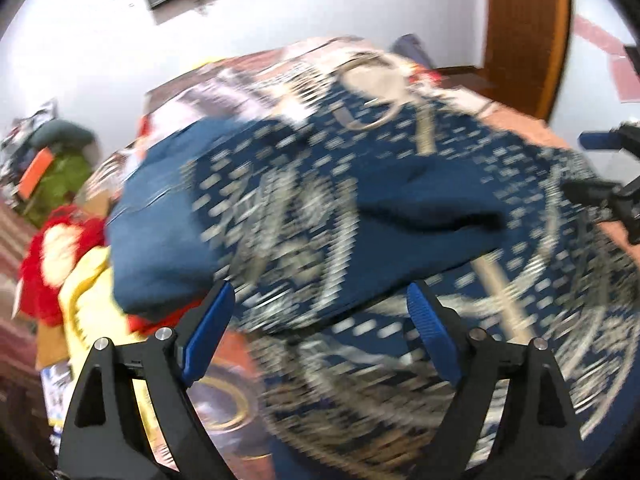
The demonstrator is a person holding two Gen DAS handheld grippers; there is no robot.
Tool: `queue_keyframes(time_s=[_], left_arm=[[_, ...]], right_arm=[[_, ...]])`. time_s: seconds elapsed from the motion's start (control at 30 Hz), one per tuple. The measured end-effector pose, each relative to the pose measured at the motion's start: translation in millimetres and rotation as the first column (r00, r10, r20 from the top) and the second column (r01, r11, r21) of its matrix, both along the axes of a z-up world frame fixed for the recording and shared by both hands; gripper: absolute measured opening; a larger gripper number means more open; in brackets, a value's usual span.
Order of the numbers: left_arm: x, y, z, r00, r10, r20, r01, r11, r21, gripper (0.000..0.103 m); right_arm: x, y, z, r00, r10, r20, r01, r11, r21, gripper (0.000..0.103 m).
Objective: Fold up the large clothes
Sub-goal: 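Fold the held sleeve across the hoodie front with the left tool, then grasp the other sleeve cuff with the right tool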
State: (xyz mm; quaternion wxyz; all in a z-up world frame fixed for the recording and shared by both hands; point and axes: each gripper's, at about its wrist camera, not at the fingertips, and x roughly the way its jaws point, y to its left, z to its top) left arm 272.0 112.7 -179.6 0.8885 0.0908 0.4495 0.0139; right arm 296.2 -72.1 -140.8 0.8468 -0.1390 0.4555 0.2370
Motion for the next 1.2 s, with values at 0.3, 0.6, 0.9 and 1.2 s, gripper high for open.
queue_keyframes(time_s=[0.3, 0.6, 0.9, 1.2], left_arm=[[-8, 72, -49, 0.982, 0.172, -0.079, -0.176, 0.983, -0.047, 0.088], [14, 92, -90, 0.966, 0.223, -0.134, -0.237, 0.966, -0.103, 0.088], [26, 111, -95, 0.943, 0.31, -0.117, -0.327, 0.93, -0.169, 0.088], [25, 113, -77, 0.932, 0.351, -0.088, -0.359, 0.927, -0.106, 0.088]], right_arm=[[17, 84, -27, 0.99, 0.139, -0.02, -0.141, 0.985, -0.101, 0.096], [53, 125, -82, 0.982, 0.096, -0.161, -0.116, 0.986, -0.123, 0.064], [54, 93, -51, 0.997, 0.019, -0.071, -0.021, 0.999, -0.027, 0.012], [44, 9, 42, 0.978, -0.162, 0.13, 0.145, 0.98, 0.134, 0.011]])
